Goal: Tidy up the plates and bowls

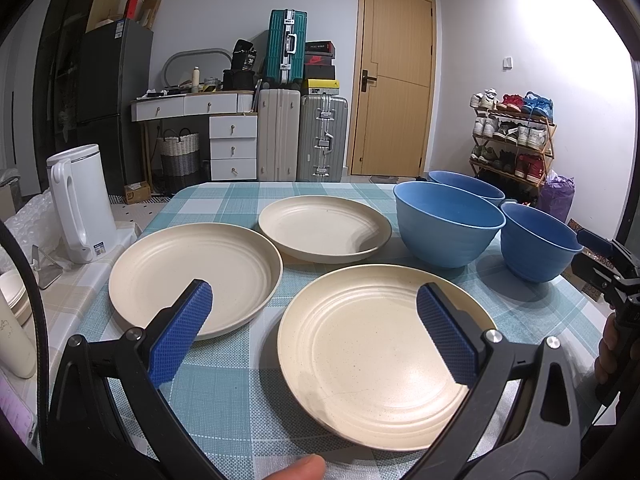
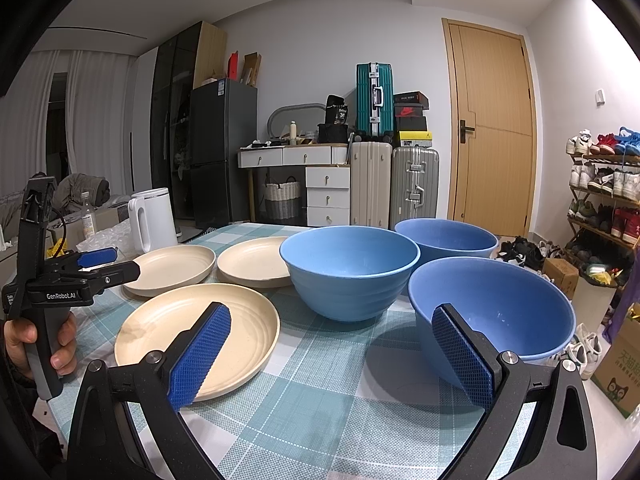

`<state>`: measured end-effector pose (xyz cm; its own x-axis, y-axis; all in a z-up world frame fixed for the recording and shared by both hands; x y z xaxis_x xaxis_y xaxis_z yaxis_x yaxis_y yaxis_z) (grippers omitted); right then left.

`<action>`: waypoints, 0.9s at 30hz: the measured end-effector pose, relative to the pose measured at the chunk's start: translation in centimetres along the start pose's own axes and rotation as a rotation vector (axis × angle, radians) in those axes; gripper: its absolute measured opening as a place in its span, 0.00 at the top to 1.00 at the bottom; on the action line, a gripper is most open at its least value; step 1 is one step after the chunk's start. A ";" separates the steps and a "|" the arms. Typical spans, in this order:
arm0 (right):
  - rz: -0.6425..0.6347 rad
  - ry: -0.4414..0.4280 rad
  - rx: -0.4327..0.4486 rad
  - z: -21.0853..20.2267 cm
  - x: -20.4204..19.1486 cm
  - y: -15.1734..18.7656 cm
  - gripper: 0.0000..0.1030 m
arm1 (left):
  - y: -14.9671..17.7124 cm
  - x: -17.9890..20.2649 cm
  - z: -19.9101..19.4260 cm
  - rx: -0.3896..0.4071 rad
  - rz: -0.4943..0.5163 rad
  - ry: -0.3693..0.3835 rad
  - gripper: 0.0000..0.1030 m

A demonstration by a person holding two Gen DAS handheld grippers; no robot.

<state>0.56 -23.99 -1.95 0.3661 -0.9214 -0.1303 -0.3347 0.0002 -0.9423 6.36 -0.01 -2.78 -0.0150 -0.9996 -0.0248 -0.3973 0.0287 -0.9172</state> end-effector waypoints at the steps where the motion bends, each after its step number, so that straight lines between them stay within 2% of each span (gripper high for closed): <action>1: -0.001 0.000 0.003 -0.1 0.0 0.0 0.00 | 0.0 0.0 0.0 0.000 0.000 0.001 0.01; 27: -0.001 0.000 -0.004 0.1 -0.3 0.2 0.00 | 0.0 0.0 0.0 0.000 -0.002 0.000 0.01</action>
<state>0.47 -23.71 -2.10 0.3666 -0.9214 -0.1292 -0.3380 -0.0025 -0.9412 6.31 -0.04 -2.78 -0.0143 -0.9996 -0.0233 -0.3975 0.0271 -0.9172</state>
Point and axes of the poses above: each gripper's, at about its wrist camera, not at the fingertips, and z roughly the way its jaws point, x to its right, y to its underside, the point moved 7 cm from there along z, roughly the way its jaws point, and after that the axes turned 6 degrees about z, right-handed, at the moved point
